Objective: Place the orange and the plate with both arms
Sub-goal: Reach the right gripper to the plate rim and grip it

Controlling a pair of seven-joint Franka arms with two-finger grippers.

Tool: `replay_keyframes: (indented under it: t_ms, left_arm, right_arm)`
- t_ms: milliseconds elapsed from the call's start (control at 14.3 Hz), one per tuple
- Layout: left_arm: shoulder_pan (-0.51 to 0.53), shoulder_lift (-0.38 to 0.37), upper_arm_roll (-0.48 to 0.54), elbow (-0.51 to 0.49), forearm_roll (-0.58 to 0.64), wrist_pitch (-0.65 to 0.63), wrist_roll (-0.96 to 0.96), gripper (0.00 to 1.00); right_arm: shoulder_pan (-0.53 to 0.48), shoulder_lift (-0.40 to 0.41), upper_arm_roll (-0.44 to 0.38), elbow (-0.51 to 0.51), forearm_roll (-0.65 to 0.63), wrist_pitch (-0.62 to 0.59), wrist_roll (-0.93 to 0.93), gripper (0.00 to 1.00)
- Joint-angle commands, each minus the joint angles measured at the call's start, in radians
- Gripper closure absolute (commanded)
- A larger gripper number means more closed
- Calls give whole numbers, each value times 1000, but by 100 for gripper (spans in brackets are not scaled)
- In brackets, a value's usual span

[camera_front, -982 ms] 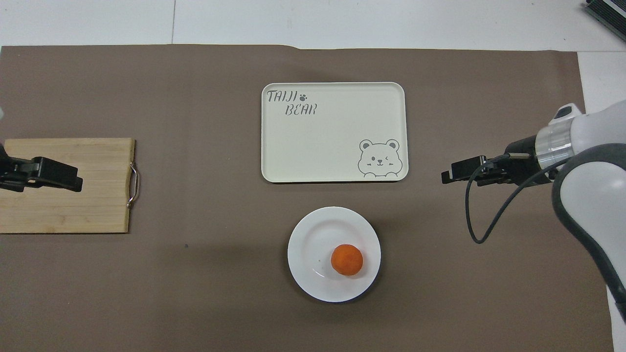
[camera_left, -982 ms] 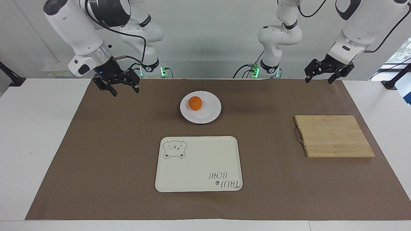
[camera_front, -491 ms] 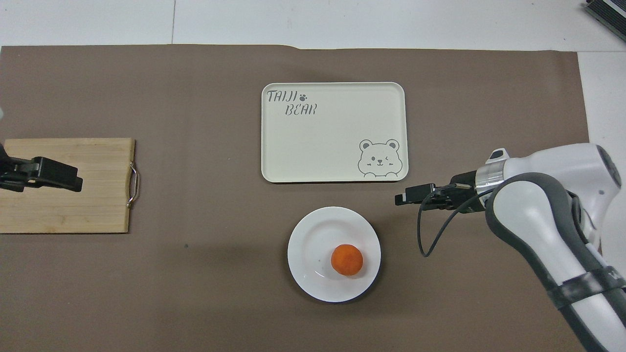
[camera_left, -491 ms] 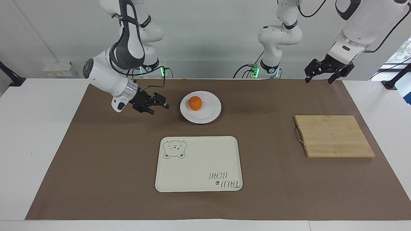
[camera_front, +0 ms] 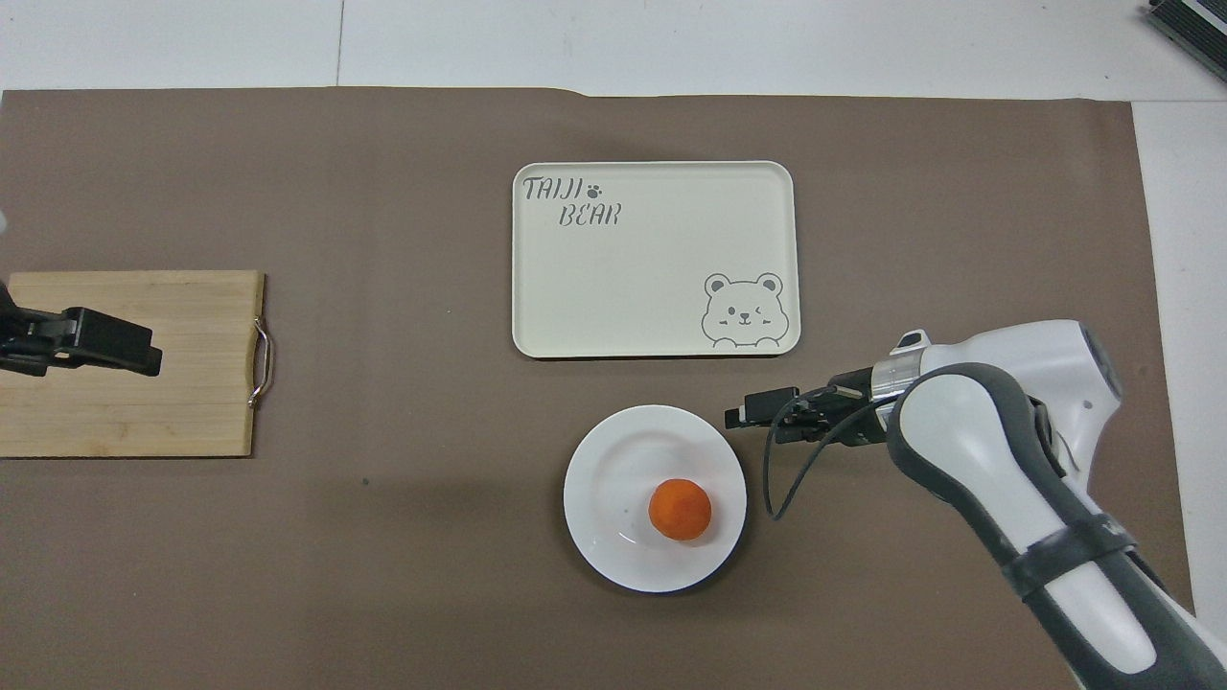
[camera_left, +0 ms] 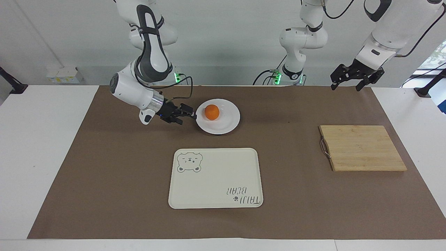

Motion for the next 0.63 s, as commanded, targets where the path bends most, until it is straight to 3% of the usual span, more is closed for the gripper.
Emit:
replay_keyframes:
  t_ms: [0, 210, 491, 561]
  left_arm:
    - [10, 7, -11, 18, 18, 2, 2, 0]
    - [12, 7, -11, 18, 19, 0, 2, 0]
    - [12, 7, -11, 18, 18, 0, 2, 0]
    - [10, 7, -11, 18, 19, 0, 2, 0]
  right_arm:
    - [4, -17, 0, -52, 71, 22, -54, 0]
    - [70, -17, 0, -88, 171, 57, -57, 0]
    - [101, -29, -1, -126, 191, 86, -93, 0]
    - [101, -29, -1, -126, 190, 86, -103, 17]
